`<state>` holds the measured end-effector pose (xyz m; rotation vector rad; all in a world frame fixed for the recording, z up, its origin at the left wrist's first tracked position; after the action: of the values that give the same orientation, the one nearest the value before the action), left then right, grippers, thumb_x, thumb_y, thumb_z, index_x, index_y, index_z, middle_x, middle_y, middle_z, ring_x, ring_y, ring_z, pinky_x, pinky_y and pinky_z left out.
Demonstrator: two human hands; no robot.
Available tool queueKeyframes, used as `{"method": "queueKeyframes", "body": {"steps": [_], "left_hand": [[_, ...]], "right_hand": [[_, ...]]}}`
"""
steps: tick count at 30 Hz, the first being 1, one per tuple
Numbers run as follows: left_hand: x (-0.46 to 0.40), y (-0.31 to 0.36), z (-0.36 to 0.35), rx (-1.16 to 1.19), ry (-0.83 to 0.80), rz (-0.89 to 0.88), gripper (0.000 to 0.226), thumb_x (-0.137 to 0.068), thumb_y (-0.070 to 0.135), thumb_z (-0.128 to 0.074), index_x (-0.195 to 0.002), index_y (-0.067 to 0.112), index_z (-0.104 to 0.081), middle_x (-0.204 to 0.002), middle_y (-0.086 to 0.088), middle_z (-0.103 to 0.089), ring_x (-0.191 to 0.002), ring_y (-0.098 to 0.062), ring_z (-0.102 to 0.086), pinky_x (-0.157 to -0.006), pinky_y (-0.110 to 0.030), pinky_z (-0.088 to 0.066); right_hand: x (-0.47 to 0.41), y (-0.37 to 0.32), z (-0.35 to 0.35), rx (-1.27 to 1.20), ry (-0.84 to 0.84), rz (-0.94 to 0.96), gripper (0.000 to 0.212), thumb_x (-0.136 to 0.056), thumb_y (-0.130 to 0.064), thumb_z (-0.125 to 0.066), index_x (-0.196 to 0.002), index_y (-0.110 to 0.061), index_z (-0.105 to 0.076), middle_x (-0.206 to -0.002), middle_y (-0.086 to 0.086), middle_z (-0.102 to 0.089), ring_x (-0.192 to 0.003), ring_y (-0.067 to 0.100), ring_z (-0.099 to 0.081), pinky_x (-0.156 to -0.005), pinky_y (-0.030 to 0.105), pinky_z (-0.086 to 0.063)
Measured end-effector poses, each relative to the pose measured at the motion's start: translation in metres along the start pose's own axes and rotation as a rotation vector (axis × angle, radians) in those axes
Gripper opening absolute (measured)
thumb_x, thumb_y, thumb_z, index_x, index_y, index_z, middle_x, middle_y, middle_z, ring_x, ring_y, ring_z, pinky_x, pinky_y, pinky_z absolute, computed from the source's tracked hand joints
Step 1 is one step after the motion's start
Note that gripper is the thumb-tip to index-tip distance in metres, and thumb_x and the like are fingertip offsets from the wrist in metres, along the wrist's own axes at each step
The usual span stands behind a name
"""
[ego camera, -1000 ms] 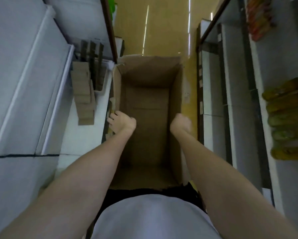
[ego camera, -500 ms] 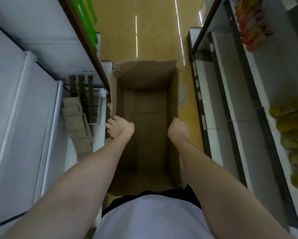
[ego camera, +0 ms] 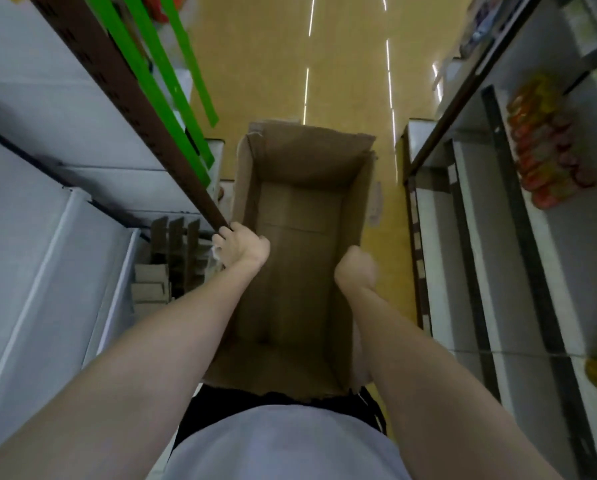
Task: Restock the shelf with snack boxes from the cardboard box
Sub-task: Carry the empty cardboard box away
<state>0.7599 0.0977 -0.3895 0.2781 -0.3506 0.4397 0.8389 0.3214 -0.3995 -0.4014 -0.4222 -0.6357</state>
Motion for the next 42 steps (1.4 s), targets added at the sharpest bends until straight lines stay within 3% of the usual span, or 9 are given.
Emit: {"method": "queueKeyframes", "body": {"steps": [3,9,16,23,30,34,39,42], "left_hand": [[-0.037,0.012,-0.002,-0.008,-0.043,0.034,0.065,-0.092,0.039,-0.059,-0.144,0.008,-0.035,-0.146,-0.016,-0.037,-0.132,-0.036,-0.033,-0.104,-0.047,-0.038],[-0.133,0.068,0.014,-0.033,-0.087,-0.129,0.062,-0.093,0.035,-0.059,-0.144,0.008,-0.035,-0.148,-0.014,-0.035,-0.135,-0.033,-0.031,-0.104,-0.045,-0.039],[-0.245,0.138,0.049,-0.023,-0.174,-0.068,0.06,-0.091,0.038,-0.059,-0.141,0.01,-0.041,-0.147,-0.017,-0.037,-0.135,-0.036,-0.034,-0.105,-0.056,-0.04],[-0.313,0.189,0.08,-0.049,-0.177,-0.14,0.068,-0.094,0.034,-0.058,-0.151,0.016,-0.026,-0.15,-0.021,-0.031,-0.138,-0.037,-0.029,-0.101,-0.048,-0.043],[-0.39,0.253,0.088,-0.183,-0.053,-0.22,0.04,-0.096,0.015,-0.052,-0.136,0.01,-0.047,-0.137,-0.021,-0.047,-0.126,-0.035,-0.041,-0.096,-0.043,-0.046],[-0.448,0.293,0.096,-0.198,-0.053,-0.188,0.036,-0.094,0.014,-0.056,-0.129,0.007,-0.051,-0.132,-0.02,-0.052,-0.123,-0.035,-0.046,-0.093,-0.043,-0.047],[-0.501,0.341,0.119,-0.185,-0.105,-0.021,0.053,-0.093,0.029,-0.06,-0.137,0.005,-0.044,-0.135,-0.02,-0.052,-0.125,-0.037,-0.051,-0.098,-0.043,-0.048],[-0.522,0.374,0.13,-0.213,-0.058,-0.013,0.054,-0.093,0.029,-0.057,-0.139,0.006,-0.04,-0.136,-0.019,-0.052,-0.124,-0.035,-0.051,-0.096,-0.043,-0.048]], "right_hand": [[-0.035,-0.028,0.001,0.028,-0.022,-0.013,0.018,-0.097,-0.003,-0.046,-0.107,-0.008,-0.06,-0.11,0.013,-0.064,-0.1,0.03,-0.062,-0.078,0.037,-0.053],[-0.114,-0.09,0.027,0.007,0.034,-0.076,0.012,-0.098,-0.007,-0.051,-0.107,-0.011,-0.058,-0.104,0.01,-0.062,-0.096,0.026,-0.062,-0.084,0.039,-0.057],[-0.193,-0.168,0.084,0.051,0.081,-0.111,0.015,-0.097,-0.009,-0.054,-0.11,-0.013,-0.058,-0.106,0.01,-0.063,-0.096,0.026,-0.064,-0.086,0.042,-0.056],[-0.256,-0.215,0.126,0.077,0.1,-0.079,0.018,-0.097,-0.01,-0.055,-0.115,-0.011,-0.057,-0.107,0.01,-0.061,-0.1,0.026,-0.062,-0.09,0.041,-0.054],[-0.352,-0.256,0.163,0.074,0.124,-0.014,0.018,-0.095,-0.006,-0.054,-0.112,-0.013,-0.057,-0.106,0.011,-0.061,-0.098,0.027,-0.062,-0.09,0.045,-0.054],[-0.423,-0.291,0.174,0.087,0.048,0.045,0.018,-0.098,-0.003,-0.049,-0.111,-0.009,-0.059,-0.109,0.013,-0.063,-0.099,0.029,-0.063,-0.087,0.042,-0.055],[-0.509,-0.342,0.21,0.129,-0.015,0.174,0.021,-0.097,-0.003,-0.044,-0.11,-0.006,-0.061,-0.11,0.014,-0.063,-0.102,0.033,-0.062,-0.087,0.043,-0.054],[-0.558,-0.363,0.234,0.125,-0.039,0.24,0.014,-0.098,-0.006,-0.046,-0.103,-0.01,-0.058,-0.106,0.012,-0.063,-0.098,0.031,-0.062,-0.082,0.042,-0.055]]}}
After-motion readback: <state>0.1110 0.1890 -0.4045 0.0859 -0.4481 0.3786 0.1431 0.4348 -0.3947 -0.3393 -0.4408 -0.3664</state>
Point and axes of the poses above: each hand's wrist, its own x-axis away from the middle knuckle, its own z-axis out of the back of the hand, y = z × x, the point moved 5 cm from there along -x, towards the middle knuckle
